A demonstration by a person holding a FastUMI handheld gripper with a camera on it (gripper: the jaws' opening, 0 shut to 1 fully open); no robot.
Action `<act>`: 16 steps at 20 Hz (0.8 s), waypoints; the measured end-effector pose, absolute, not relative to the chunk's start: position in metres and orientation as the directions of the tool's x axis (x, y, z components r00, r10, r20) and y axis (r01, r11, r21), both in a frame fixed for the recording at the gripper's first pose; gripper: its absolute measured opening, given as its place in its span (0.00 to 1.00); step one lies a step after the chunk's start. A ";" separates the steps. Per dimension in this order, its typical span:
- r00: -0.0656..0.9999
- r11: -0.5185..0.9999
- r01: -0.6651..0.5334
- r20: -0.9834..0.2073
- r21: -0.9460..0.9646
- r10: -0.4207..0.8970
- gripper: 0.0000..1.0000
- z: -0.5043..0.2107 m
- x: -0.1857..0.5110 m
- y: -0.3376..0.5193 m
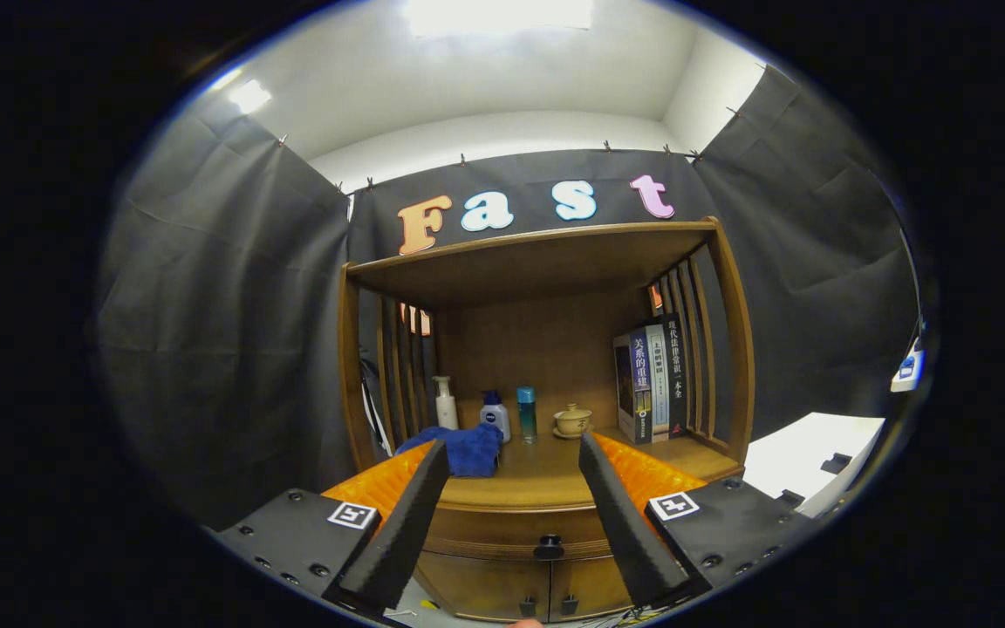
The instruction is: Pull open the drawer, take out the items inside it, and place them on the countertop above the cabinet.
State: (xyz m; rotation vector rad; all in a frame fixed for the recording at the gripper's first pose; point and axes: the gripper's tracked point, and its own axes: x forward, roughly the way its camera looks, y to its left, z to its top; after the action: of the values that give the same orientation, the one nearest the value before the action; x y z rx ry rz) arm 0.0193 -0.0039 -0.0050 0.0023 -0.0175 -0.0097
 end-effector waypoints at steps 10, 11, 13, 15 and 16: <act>0.998 0.997 0.053 -0.021 -0.063 -0.055 0.98 -0.075 0.061 -0.020; 0.997 0.996 0.061 -0.038 -0.071 -0.064 0.98 -0.091 0.065 -0.025; 0.995 0.997 0.059 -0.074 -0.058 -0.064 0.98 -0.123 0.073 -0.028; 0.992 0.995 0.070 -0.102 -0.066 -0.076 0.97 -0.152 0.082 -0.031; 0.989 0.994 0.076 -0.117 -0.084 -0.086 0.97 -0.166 0.087 -0.034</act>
State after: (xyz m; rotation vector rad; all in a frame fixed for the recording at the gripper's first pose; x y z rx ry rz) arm 0.0870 -0.0343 -0.1655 -0.0791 0.1204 -0.0815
